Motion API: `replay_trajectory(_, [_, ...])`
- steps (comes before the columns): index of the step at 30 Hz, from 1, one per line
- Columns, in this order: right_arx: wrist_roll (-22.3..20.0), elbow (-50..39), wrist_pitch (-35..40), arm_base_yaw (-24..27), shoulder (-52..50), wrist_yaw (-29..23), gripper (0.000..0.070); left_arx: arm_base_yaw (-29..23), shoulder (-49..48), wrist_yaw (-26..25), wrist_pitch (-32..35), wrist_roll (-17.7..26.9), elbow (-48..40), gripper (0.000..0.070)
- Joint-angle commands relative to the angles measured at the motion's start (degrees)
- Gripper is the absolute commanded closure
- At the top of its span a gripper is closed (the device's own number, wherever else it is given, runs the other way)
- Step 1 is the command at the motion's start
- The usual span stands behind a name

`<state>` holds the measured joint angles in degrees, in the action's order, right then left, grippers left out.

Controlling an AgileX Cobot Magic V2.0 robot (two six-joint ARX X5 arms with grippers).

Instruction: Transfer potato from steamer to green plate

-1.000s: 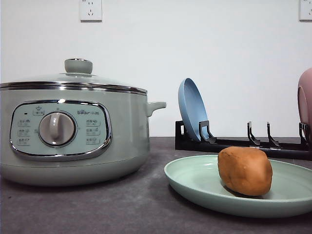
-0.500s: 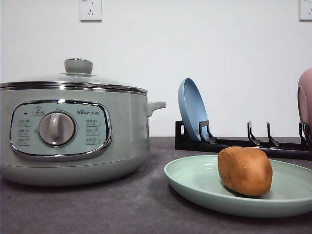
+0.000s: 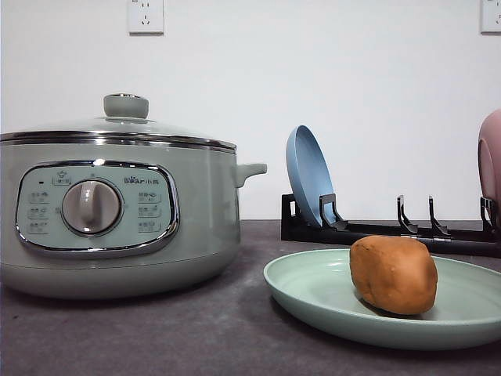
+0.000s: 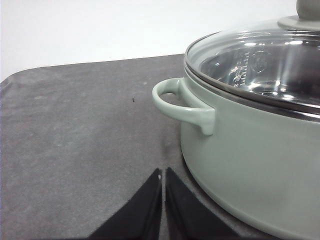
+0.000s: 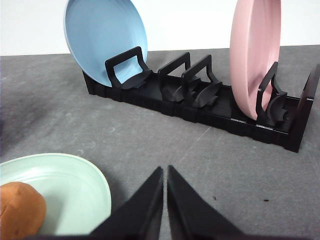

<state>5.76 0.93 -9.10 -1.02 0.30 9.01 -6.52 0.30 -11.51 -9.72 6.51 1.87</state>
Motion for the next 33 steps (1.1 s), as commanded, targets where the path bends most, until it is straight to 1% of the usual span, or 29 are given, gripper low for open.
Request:
replay_trajectory(1, [-0.3,-0.3,0.2,0.0,-0.1,0.0,0.07,-0.2,-0.1,0.1,-0.5,-0.1,-1.2,0.0697])
replay_trajectory(33, [-0.3,-0.3,0.2,0.0,-0.1,0.0,0.07,-0.2,-0.1,0.1,-0.5,-0.1,-1.2,0.0697])
